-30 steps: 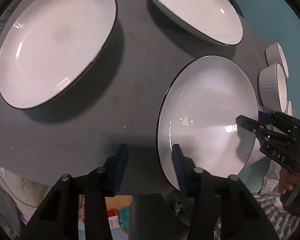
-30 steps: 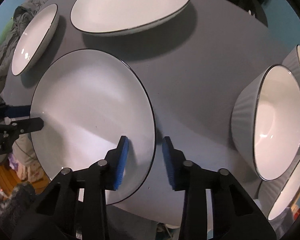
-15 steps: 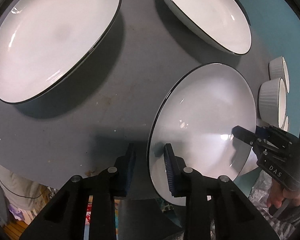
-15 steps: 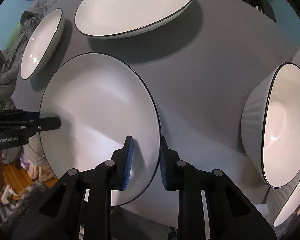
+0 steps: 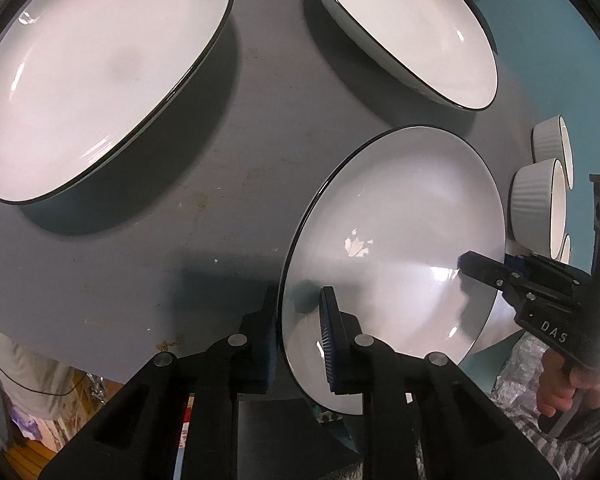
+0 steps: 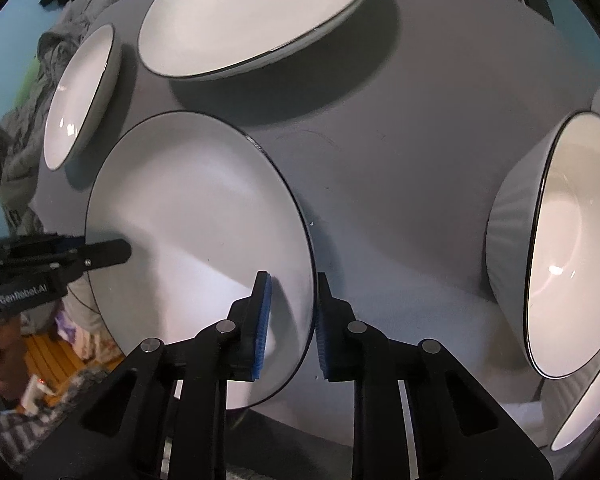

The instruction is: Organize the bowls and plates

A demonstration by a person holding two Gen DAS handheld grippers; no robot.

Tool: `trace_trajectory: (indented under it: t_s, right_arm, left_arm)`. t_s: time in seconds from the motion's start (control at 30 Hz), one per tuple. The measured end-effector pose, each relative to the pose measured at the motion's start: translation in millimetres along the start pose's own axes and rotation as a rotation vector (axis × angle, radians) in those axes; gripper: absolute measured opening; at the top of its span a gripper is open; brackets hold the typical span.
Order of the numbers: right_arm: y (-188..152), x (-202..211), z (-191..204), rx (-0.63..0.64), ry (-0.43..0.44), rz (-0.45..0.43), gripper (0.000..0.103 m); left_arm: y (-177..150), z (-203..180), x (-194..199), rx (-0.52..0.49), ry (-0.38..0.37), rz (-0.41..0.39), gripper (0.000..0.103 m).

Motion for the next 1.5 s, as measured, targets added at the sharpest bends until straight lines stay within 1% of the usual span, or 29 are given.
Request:
trace_trajectory:
  t_s: [0.17,0.4,0.57,0.73,0.77,0.9,0.93,1.13,1.23,1.5]
  right_arm:
    - [5.1,5.1,-6.8,-0.005,0.006,0.020,0.017]
    - [7.4,9.5,4.0,0.009,-0.023,0.029,0.016]
    - [11.2,18.1,12.7,0.027,-0.030,0.017,0.016]
    - [12.3,30.0,15.0,0.023,-0.024,-0.001,0.015]
    - [12.9,31.9,14.5,0.021,-0.024,-0.001,0.015]
    - [18.1,42.6,8.0,0.016,-0.022,0.002,0.015]
    - [19.9,45.2,7.2,0.017,-0.024,0.001,0.015]
    - [30.0,59.9,7.6,0.029,-0.042,-0.020,0.015]
    - [36.1,63.5,6.0,0.028,-0.035,-0.032,0.014]
    - [65.2,73.4,-2.1,0.038,-0.031,-0.054,0.014]
  left_arm:
    - [-4.0,-6.8,-4.2,-0.021,0.033,0.012,0.018]
    - [-3.4,-4.9,-1.8,-0.025,0.041,0.037,0.018]
    - [3.6,-10.7,18.2,-0.026,0.018,0.018,0.018]
    - [11.6,-10.6,32.4,-0.048,0.025,0.007,0.018]
    - [6.1,-9.7,34.8,-0.051,0.028,0.004,0.018]
    - [9.9,-15.2,44.5,-0.062,0.029,-0.010,0.018]
    - [13.5,-17.6,51.8,-0.063,0.027,-0.014,0.018]
    - [32.5,-18.7,66.8,-0.048,0.014,-0.045,0.018]
    - [47.3,-18.7,74.3,-0.037,0.012,-0.061,0.018]
    - [83.9,-22.3,90.1,-0.025,0.032,-0.096,0.018]
Point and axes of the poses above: each gripper's, at about its wrist camera, not at the fingertips, and x roughly against the way its jaws point, z to its left, y to its top, the point moved 2 cm from there along -x, roughly the way its jaws point, and after that the axes turned 6 degrees about z, right-handed, at the moved point
